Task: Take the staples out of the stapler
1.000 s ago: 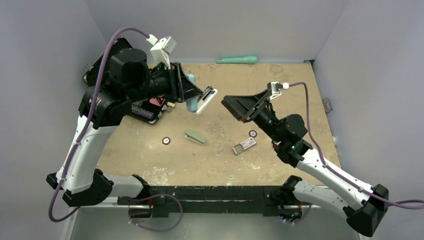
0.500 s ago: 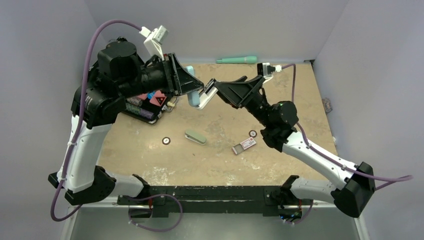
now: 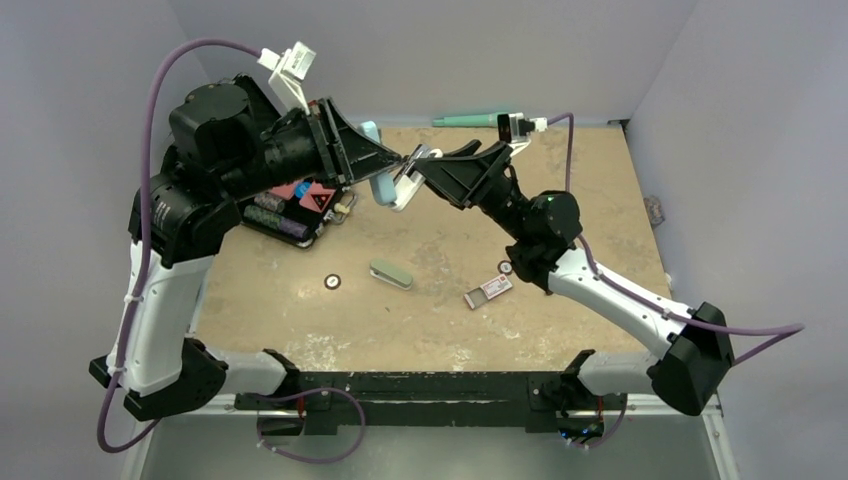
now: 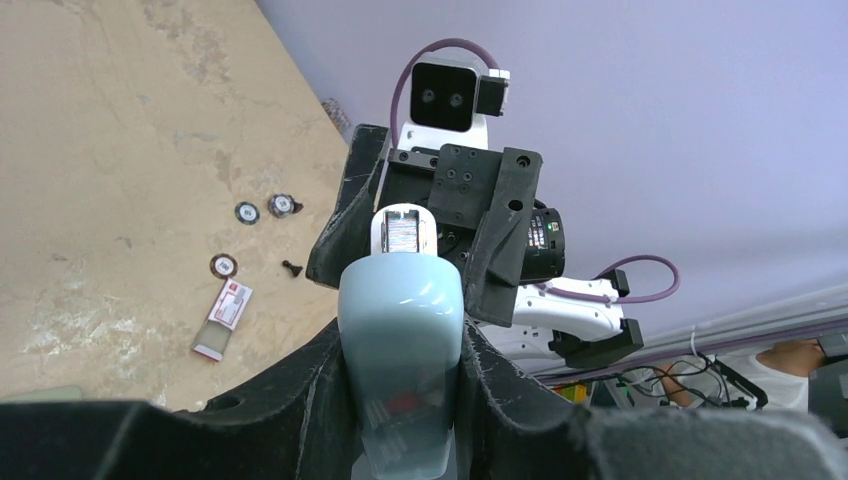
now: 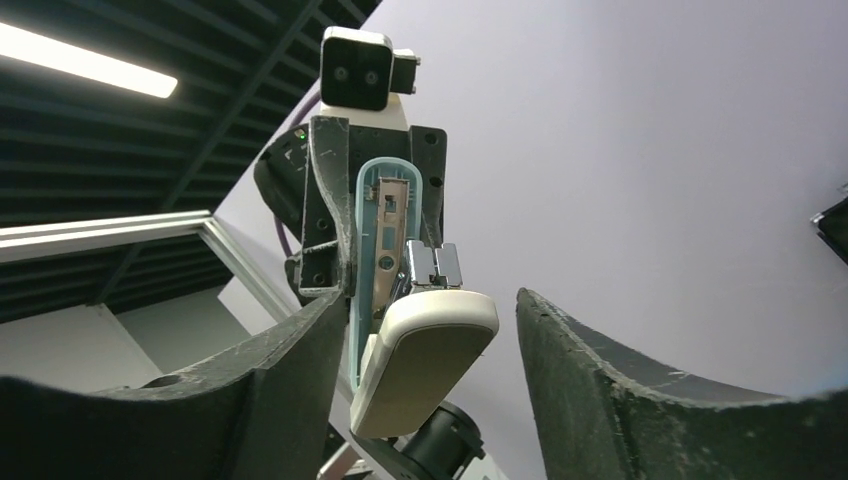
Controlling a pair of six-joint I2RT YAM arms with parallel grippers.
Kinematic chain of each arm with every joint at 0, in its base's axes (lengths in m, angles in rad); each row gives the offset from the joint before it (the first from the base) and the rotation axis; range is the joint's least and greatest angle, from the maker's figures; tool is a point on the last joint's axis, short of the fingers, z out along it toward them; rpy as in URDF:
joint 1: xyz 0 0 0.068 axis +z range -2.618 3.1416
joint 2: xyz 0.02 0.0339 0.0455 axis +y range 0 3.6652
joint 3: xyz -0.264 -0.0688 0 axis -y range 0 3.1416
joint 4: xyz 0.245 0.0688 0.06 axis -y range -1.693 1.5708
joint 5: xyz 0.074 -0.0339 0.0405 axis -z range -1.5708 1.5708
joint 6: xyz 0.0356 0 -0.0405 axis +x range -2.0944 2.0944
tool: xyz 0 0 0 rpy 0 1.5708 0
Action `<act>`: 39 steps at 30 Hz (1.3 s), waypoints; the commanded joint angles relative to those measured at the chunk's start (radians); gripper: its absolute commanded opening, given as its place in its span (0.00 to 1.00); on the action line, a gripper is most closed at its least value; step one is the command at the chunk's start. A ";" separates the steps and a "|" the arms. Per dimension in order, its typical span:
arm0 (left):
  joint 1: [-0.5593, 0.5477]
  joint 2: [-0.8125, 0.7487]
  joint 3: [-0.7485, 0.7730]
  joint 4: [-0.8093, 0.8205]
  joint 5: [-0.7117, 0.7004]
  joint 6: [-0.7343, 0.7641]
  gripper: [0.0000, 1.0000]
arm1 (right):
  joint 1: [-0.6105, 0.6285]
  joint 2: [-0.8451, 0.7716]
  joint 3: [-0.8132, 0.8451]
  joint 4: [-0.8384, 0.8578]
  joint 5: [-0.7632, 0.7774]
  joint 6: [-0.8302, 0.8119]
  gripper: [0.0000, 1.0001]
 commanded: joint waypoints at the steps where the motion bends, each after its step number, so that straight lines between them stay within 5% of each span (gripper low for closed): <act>1: 0.008 -0.040 -0.012 0.089 -0.007 -0.025 0.00 | 0.001 0.006 0.059 0.069 -0.029 0.012 0.63; 14: 0.009 -0.054 -0.061 0.132 -0.014 -0.029 0.00 | 0.002 0.054 0.106 0.049 -0.053 0.032 0.53; 16: 0.010 -0.054 -0.063 0.133 -0.017 -0.029 0.00 | 0.003 0.062 0.109 0.055 -0.059 0.036 0.41; 19: 0.009 -0.061 -0.075 0.139 -0.027 -0.028 0.00 | 0.002 0.075 0.115 0.059 -0.073 0.047 0.06; 22: 0.009 -0.080 -0.102 0.148 -0.052 -0.027 0.00 | 0.003 0.081 0.112 0.060 -0.075 0.063 0.00; 23: 0.009 -0.083 -0.108 0.146 -0.058 -0.024 0.05 | 0.003 0.081 0.110 0.059 -0.075 0.063 0.00; 24: 0.009 -0.084 -0.110 0.137 -0.064 -0.018 0.20 | 0.003 0.078 0.109 0.057 -0.074 0.062 0.00; 28: 0.008 -0.101 -0.121 0.072 -0.117 0.013 0.96 | 0.000 0.065 0.102 0.033 -0.079 0.051 0.00; 36: 0.010 -0.235 -0.243 -0.020 -0.277 0.103 1.00 | -0.020 -0.053 -0.032 -0.070 -0.055 0.008 0.00; 39: 0.010 -0.292 -0.312 -0.054 -0.331 0.135 1.00 | -0.056 -0.115 -0.059 -0.234 -0.035 -0.041 0.00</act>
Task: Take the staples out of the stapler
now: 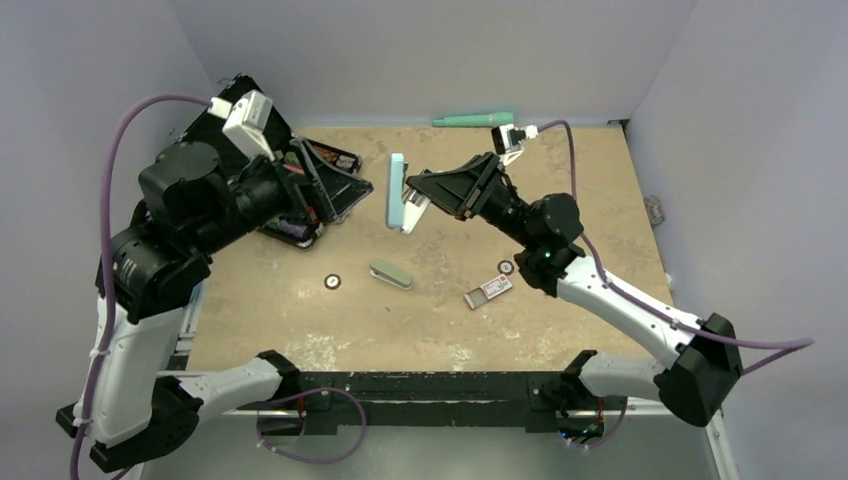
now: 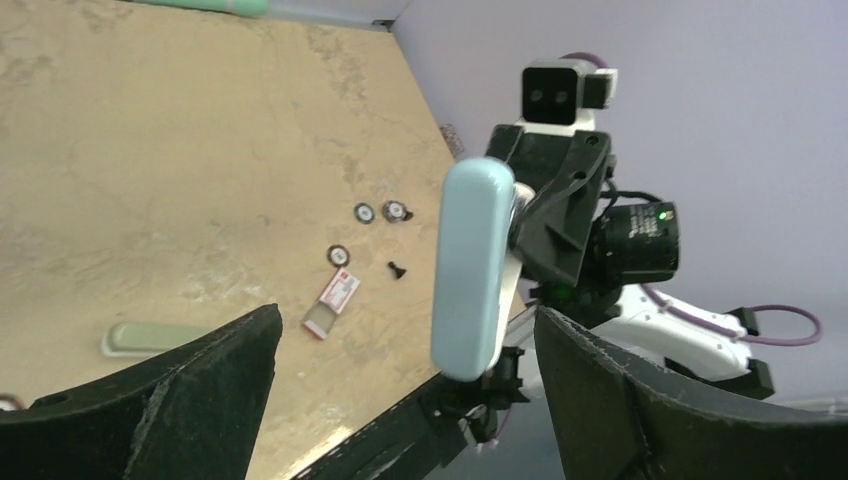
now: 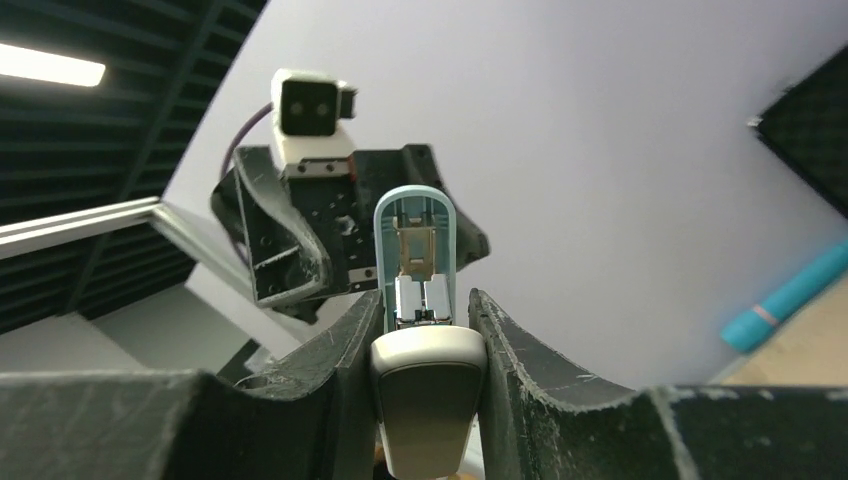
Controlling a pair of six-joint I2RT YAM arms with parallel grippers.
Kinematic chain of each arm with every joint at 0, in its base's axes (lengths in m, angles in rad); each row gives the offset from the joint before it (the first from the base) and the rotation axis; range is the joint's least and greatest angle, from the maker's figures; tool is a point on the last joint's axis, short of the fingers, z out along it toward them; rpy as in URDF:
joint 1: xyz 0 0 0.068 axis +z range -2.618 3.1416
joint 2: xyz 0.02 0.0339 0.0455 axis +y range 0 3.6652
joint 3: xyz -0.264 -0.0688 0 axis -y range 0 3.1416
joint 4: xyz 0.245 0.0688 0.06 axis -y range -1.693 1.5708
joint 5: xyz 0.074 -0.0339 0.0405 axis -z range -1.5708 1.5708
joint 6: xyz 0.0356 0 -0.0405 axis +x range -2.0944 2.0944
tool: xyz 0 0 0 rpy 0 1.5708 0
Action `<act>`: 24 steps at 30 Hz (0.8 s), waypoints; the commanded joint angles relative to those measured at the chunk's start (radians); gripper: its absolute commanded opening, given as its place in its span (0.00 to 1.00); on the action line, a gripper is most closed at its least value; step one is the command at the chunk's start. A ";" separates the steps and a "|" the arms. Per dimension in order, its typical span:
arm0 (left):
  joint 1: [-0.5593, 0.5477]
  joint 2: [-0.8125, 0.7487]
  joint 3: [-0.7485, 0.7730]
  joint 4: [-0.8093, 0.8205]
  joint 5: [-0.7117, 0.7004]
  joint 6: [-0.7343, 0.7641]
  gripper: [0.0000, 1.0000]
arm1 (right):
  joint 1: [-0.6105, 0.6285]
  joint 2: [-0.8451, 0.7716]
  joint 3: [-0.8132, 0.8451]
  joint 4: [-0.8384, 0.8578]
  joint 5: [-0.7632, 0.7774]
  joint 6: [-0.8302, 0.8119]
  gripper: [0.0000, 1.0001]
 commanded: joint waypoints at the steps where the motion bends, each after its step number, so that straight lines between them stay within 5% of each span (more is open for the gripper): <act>1: 0.007 -0.085 -0.085 -0.052 -0.118 0.077 1.00 | -0.051 -0.114 -0.014 -0.223 0.050 -0.102 0.00; 9: 0.007 -0.202 -0.289 -0.034 -0.133 0.096 0.97 | -0.112 -0.161 0.093 -0.821 0.183 -0.309 0.00; 18: 0.005 -0.180 -0.462 0.091 -0.061 0.076 0.94 | -0.199 -0.024 0.198 -1.073 0.218 -0.401 0.00; 24: 0.006 -0.120 -0.492 0.105 -0.053 0.104 0.92 | -0.292 0.126 0.222 -1.096 0.134 -0.458 0.00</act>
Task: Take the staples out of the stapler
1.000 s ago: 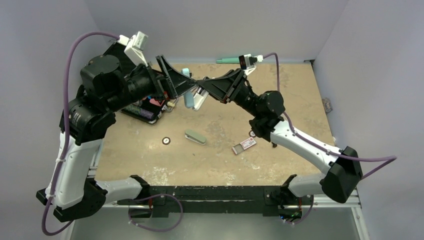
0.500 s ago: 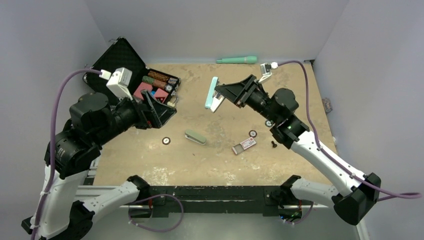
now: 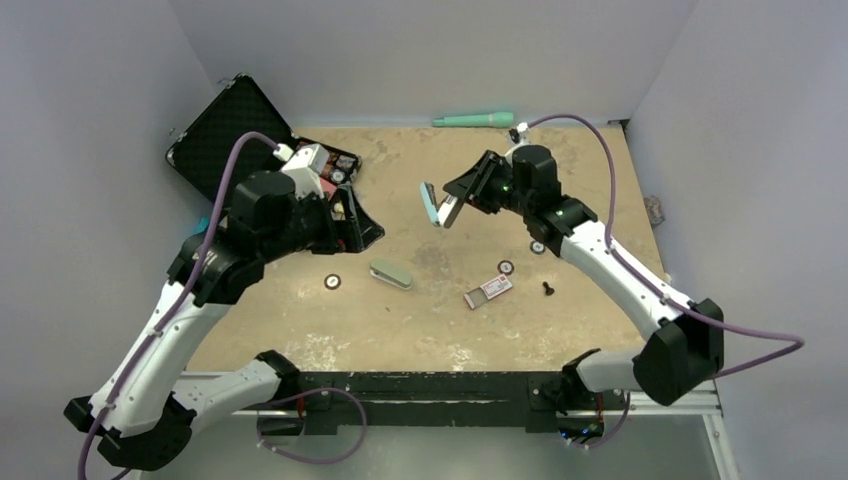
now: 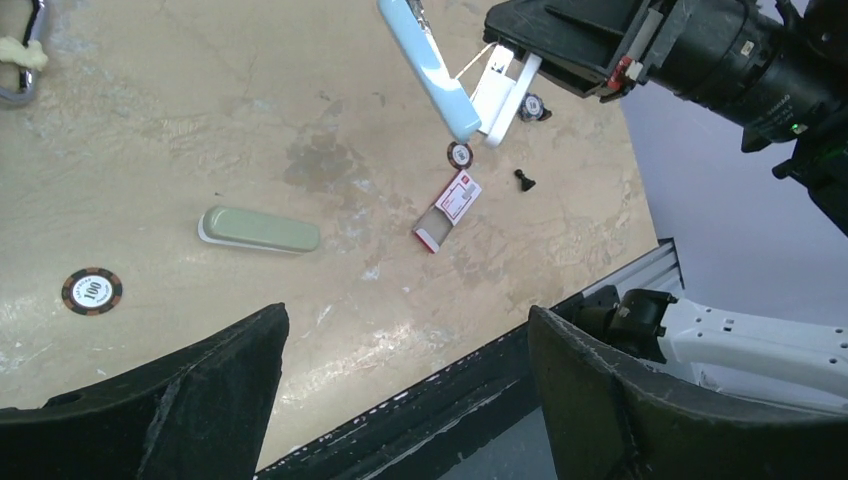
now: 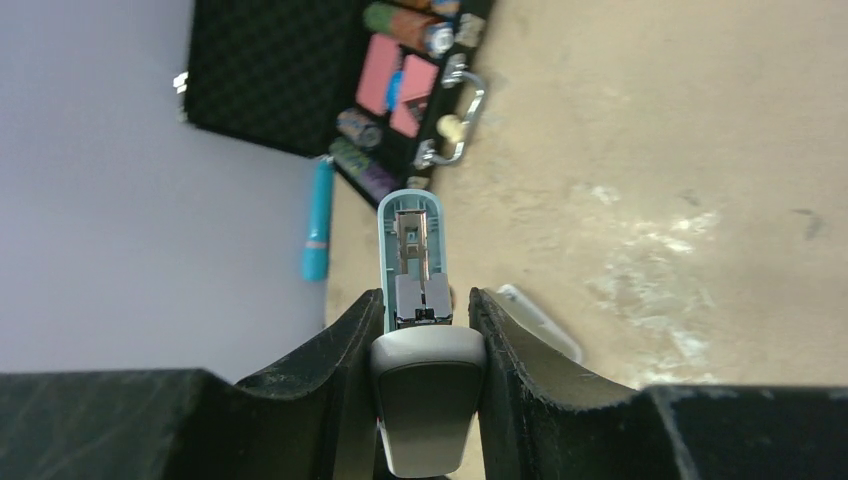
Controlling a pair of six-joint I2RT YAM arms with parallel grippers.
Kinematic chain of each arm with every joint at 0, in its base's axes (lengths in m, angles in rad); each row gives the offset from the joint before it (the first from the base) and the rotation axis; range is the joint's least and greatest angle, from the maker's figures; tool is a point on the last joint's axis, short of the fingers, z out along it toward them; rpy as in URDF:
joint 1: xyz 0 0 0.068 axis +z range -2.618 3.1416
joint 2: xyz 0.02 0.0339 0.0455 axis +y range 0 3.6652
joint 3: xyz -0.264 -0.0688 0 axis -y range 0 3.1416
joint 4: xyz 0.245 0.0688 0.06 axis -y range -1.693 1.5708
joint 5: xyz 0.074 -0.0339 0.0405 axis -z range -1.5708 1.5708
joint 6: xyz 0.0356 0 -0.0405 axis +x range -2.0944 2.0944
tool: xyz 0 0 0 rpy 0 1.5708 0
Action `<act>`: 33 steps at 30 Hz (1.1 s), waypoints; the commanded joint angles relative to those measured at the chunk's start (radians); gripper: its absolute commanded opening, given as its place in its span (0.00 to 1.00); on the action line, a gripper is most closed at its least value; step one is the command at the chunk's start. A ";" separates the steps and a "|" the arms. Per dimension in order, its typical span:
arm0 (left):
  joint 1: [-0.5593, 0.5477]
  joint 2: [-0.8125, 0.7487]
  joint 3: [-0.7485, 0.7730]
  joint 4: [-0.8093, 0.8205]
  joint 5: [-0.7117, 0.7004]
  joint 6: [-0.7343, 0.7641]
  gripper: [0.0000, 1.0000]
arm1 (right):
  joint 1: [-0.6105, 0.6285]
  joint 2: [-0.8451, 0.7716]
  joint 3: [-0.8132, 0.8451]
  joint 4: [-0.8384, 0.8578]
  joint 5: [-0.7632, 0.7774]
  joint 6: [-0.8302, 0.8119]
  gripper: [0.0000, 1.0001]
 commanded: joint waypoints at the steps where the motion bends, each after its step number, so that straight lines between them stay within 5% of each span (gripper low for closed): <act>1: 0.007 0.024 -0.032 0.078 0.026 0.028 0.92 | -0.061 0.095 0.052 -0.028 -0.051 -0.069 0.00; 15: 0.007 0.376 -0.008 0.244 0.108 0.047 0.80 | -0.084 0.300 0.144 -0.226 0.022 -0.282 0.00; 23: 0.014 0.689 0.157 0.365 0.171 0.030 0.38 | -0.097 0.307 0.159 -0.275 0.058 -0.342 0.00; 33: 0.015 1.007 0.401 0.362 0.229 -0.046 0.10 | -0.135 0.357 0.208 -0.298 -0.033 -0.384 0.00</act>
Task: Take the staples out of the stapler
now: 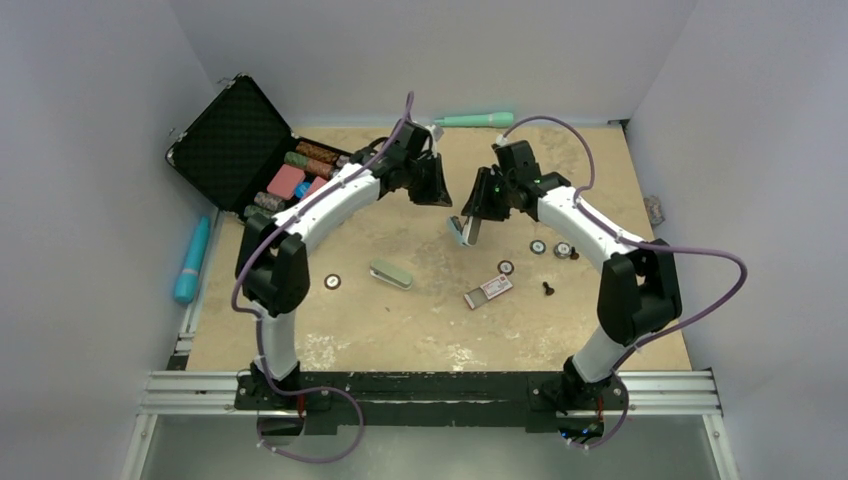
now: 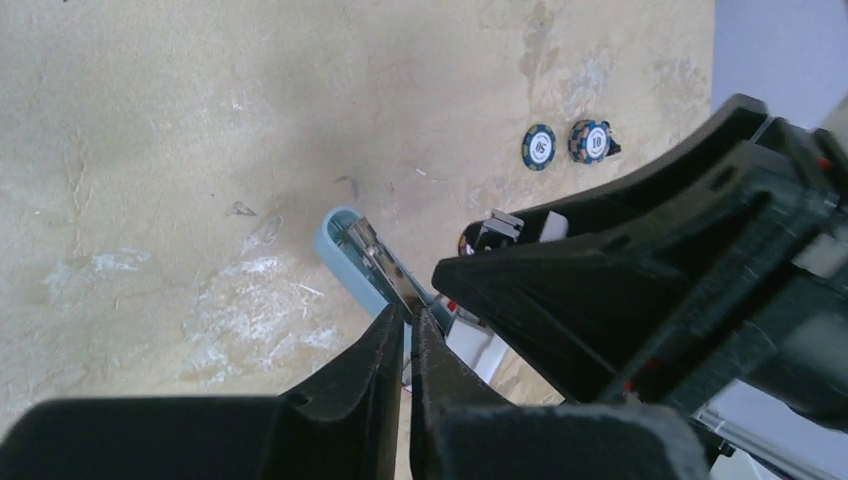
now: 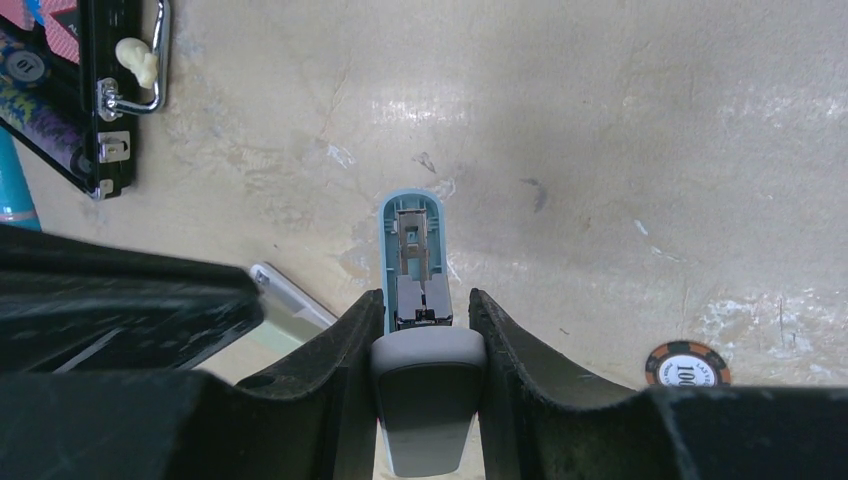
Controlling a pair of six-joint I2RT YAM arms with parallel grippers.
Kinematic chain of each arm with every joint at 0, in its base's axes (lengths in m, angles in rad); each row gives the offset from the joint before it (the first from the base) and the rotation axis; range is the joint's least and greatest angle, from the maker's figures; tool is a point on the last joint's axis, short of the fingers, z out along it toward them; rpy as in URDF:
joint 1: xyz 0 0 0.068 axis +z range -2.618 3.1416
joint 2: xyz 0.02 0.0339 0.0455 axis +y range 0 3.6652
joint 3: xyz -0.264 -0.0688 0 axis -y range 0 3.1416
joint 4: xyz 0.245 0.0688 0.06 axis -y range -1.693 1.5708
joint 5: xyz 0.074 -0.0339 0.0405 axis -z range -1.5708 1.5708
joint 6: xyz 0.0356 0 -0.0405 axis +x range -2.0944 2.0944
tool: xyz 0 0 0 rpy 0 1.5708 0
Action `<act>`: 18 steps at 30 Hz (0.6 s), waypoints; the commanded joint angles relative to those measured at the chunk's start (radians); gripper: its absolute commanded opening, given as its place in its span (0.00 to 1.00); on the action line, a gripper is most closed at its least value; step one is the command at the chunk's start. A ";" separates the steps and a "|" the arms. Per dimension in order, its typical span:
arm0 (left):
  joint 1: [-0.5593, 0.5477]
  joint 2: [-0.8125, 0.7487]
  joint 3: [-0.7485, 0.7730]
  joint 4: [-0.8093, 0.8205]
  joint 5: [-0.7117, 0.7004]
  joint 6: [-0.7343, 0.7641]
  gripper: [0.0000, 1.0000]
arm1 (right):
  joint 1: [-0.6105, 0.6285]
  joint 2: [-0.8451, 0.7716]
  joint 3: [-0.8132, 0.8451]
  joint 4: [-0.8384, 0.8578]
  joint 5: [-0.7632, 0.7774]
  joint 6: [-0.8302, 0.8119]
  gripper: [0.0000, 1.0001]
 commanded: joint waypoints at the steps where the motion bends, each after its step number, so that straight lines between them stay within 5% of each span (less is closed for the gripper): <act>1: 0.008 0.072 0.097 0.026 0.034 -0.047 0.07 | -0.021 0.011 0.076 -0.009 -0.061 -0.042 0.00; 18: 0.005 0.155 0.065 0.084 0.057 -0.096 0.00 | -0.044 0.053 0.085 -0.001 -0.162 -0.032 0.00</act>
